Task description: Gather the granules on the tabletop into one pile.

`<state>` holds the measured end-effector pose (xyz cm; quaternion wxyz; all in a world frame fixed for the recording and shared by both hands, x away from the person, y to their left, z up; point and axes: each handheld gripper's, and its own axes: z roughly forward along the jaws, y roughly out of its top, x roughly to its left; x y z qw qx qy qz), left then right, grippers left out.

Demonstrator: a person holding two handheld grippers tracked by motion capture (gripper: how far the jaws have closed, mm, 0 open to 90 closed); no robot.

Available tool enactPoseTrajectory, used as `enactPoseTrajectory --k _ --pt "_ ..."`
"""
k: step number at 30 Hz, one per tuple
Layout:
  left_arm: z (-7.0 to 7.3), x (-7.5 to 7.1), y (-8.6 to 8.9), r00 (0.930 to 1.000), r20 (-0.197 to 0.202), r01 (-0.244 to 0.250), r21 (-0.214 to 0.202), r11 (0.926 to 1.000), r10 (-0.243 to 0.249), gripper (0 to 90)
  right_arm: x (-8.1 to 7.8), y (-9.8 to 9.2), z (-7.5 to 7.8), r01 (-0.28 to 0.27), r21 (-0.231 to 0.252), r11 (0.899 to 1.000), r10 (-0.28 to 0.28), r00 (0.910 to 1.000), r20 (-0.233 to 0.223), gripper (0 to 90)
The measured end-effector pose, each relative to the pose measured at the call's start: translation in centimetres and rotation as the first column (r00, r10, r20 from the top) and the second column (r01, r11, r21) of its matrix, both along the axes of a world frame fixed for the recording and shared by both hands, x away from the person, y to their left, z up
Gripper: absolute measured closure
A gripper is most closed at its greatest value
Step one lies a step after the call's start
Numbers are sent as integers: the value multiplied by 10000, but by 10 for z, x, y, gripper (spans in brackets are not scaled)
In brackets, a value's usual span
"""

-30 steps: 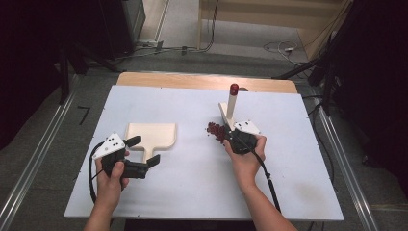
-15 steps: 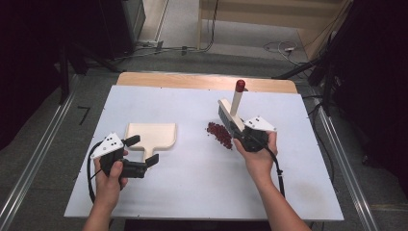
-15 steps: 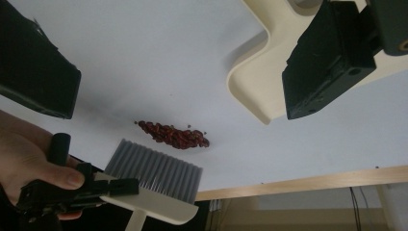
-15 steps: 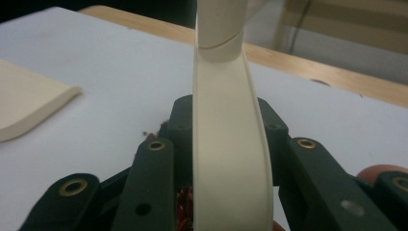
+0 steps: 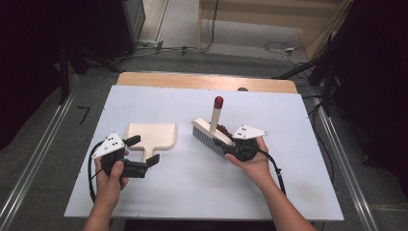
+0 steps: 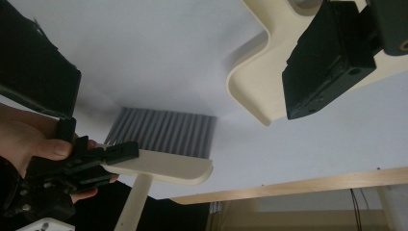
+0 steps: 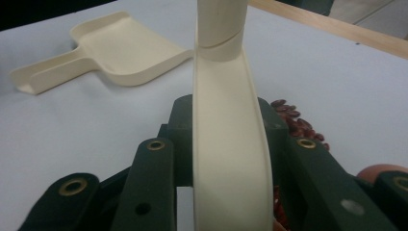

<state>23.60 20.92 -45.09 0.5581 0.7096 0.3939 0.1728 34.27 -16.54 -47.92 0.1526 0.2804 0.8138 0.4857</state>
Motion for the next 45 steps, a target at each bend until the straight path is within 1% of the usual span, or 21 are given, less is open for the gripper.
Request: enactPoseTrajectory --k 2,5,10,13,17,19,22,24,27,29,31,34,35,36,37,39,40,41,43,44,45 --pt "-1 0 0 10000 -21 16 -26 10000 -16 3 6 -5 -1 239 77 9997 -239 9997 -86 656" --pt "-1 1 1 10000 -10 6 -31 10000 -6 3 11 -12 -2 392 115 9992 -390 9992 -106 656" --pt "0 0 1 10000 -3 -41 -94 9999 41 3 14 -14 -1 542 -119 9985 -541 9985 81 656" --pt "0 0 0 10000 -14 -18 -8 10000 18 3 14 -14 0 617 -145 9980 -615 9981 95 656" --pt "0 1 0 10000 -35 -14 3 10000 14 3 15 -16 1 762 -12 9971 -762 9971 38 656" --pt "0 1 0 10000 -26 -17 -27 10000 17 3 14 -17 3 732 58 9973 -732 9973 33 656" --pt "0 1 1 10000 -28 -21 -17 10000 21 3 12 -18 9 686 312 9972 -688 9976 64 656" --pt "0 1 1 10000 -40 -42 -5 10000 42 3 11 -19 15 688 438 9967 -695 9974 168 656" --pt "0 1 1 10000 -31 -21 -22 10000 21 3 9 -21 21 639 516 9966 -649 9977 179 656" --pt "-1 1 1 10000 -40 -14 -12 10000 13 3 8 -21 21 459 539 9975 -459 9989 -14 656" --pt "-1 1 0 10000 -49 -27 -35 10000 27 3 6 -17 18 224 456 9987 -213 9995 -253 655" --pt "0 1 0 10000 -48 -9 -18 10000 9 3 5 -9 11 -20 -101 9999 17 9995 -325 656" --pt "0 1 0 10000 -46 -2 -29 10000 2 3 6 -7 9 11 -236 9997 -19 9995 -319 655" --pt "0 1 0 10000 -36 -7 -50 10000 7 3 8 -8 7 40 -213 9998 -46 9997 -258 655" --pt "0 1 0 10000 -31 -1 -51 10000 1 3 9 -9 7 189 -193 9996 -195 9993 -311 655" --pt "0 1 1 10000 -44 7 -63 10000 -7 3 13 -12 7 523 -273 9983 -530 9983 -232 656" --pt "0 0 1 10000 -56 -14 -67 10000 14 3 14 -14 7 543 -122 9984 -546 9981 -291 656" --pt "0 0 1 10000 -39 -16 -159 9999 15 3 14 -16 9 544 21 9985 -543 9980 -320 656" --pt "1 -2 2 10000 31 -39 -217 9998 40 3 10 -19 16 607 336 9976 -600 9980 -211 655" --pt "2 -3 2 9999 62 -104 -111 9999 105 3 6 -21 20 738 585 9956 -729 9972 -186 655" --pt "2 -4 2 9998 98 -157 -78 9998 158 3 2 -23 25 1001 778 9919 -996 9950 -102 655"
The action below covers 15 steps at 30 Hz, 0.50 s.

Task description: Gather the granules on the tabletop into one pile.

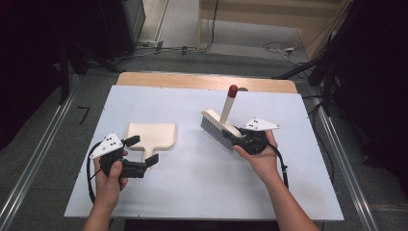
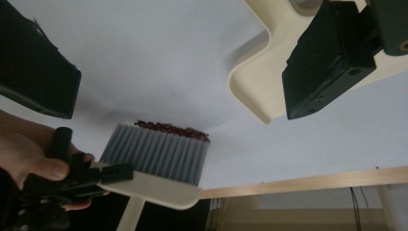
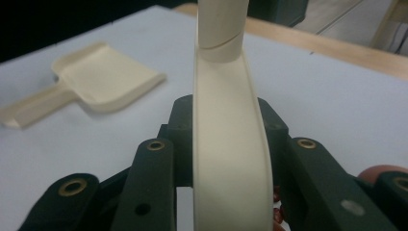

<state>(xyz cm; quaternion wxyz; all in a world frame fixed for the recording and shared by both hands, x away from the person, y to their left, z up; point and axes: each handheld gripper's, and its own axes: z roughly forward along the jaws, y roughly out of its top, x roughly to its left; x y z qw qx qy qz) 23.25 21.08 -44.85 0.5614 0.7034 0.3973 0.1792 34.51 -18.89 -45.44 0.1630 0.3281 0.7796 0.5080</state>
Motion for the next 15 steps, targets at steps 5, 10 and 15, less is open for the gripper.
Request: enactPoseTrajectory --k 5,10,15 --pt "2 -3 1 9999 126 -18 -23 10000 19 3 -21 -16 8 2703 -26 9628 -2702 9626 192 655" --pt "3 -3 4 9997 133 -203 146 9997 201 3 -41 -26 -8 4975 -1076 8608 -4973 8671 309 655" --pt "4 0 0 9998 116 -172 260 9995 170 3 -53 -9 -23 6078 -1161 7856 -6069 7934 472 655"
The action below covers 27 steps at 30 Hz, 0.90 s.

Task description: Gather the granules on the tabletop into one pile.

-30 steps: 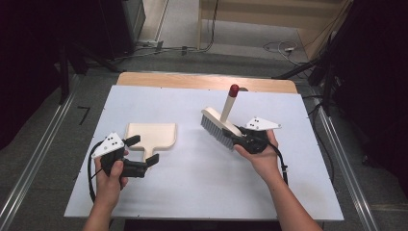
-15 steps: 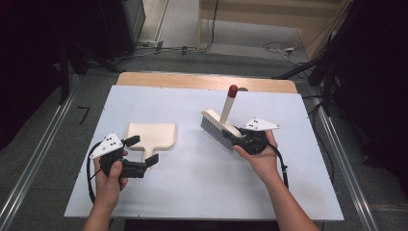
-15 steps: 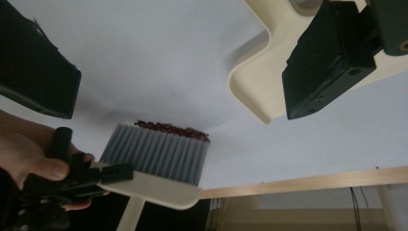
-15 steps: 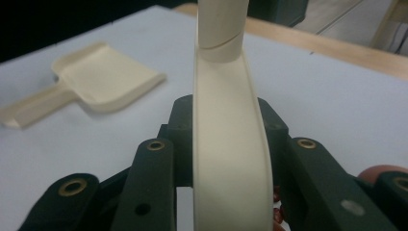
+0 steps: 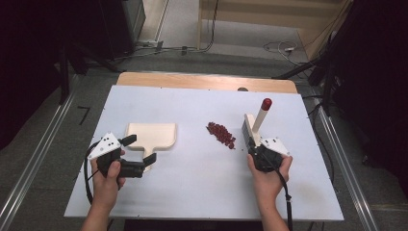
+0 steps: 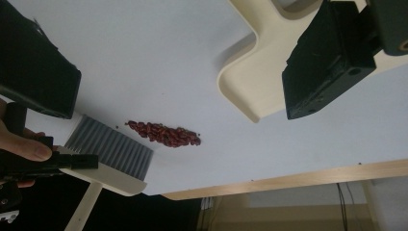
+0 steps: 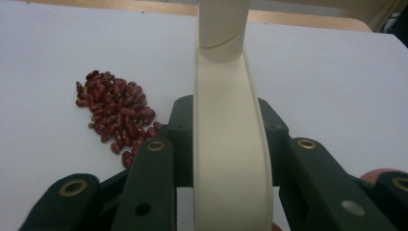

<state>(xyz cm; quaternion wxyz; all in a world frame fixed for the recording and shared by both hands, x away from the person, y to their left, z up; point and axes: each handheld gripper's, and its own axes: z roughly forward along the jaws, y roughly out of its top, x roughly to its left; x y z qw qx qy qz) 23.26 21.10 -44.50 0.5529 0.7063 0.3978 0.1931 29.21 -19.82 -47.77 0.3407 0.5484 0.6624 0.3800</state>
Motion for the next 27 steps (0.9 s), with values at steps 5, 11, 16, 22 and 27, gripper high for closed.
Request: enactPoseTrajectory --k 5,11,16,22,27 --pt "2 1 -8 9997 71 254 98 9996 -254 3 3 30 -4 90 108 9999 -92 9998 166 655" --pt "1 1 -10 9996 61 289 173 9994 -290 3 18 48 -3 249 209 9995 -253 9994 228 655" --pt "1 2 -9 9997 13 238 154 9996 -238 3 26 53 1 112 358 9993 -122 9995 278 655" --pt "0 3 -11 9997 -12 261 224 9994 -261 3 25 44 12 -20 420 9991 -1 9989 477 655" --pt "0 3 -11 9997 -21 260 216 9994 -260 3 25 33 9 116 -12 9999 -116 9995 298 655"
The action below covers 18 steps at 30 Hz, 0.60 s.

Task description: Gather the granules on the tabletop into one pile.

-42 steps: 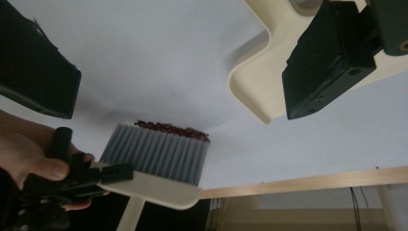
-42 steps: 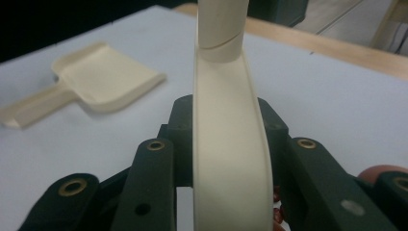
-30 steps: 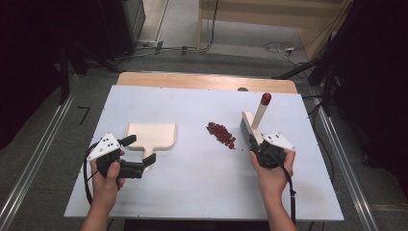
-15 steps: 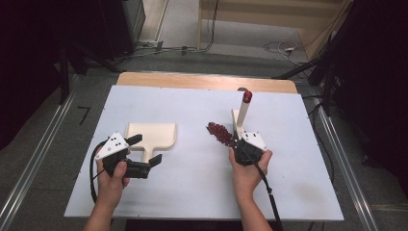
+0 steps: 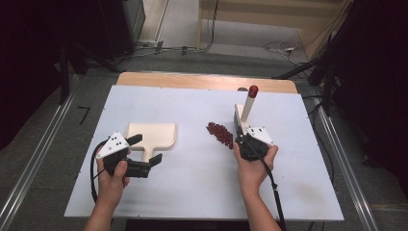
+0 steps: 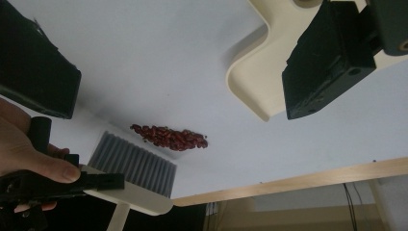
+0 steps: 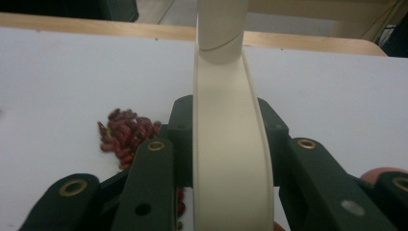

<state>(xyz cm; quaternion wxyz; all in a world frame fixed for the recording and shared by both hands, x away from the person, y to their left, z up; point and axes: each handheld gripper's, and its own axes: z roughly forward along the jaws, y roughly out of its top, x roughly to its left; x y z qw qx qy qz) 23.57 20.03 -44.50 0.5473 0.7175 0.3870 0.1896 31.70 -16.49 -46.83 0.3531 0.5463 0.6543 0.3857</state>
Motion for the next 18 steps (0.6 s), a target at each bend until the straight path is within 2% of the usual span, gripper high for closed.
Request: enactPoseTrajectory --k 2,6,10,18 --pt "0 0 0 10000 -1 -9 29 10000 9 3 1 -1 -5 26 -147 9999 -27 9999 -103 655" --pt "0 0 0 10000 -4 -5 19 10000 5 3 0 5 -10 -177 73 9998 177 9998 -95 655" --pt "-1 0 -1 10000 -29 8 54 10000 -8 3 1 13 -9 -605 118 9981 605 9982 -6 655" --pt "-1 0 0 10000 -46 28 38 10000 -28 3 3 9 -2 -719 38 9974 718 9971 234 655"
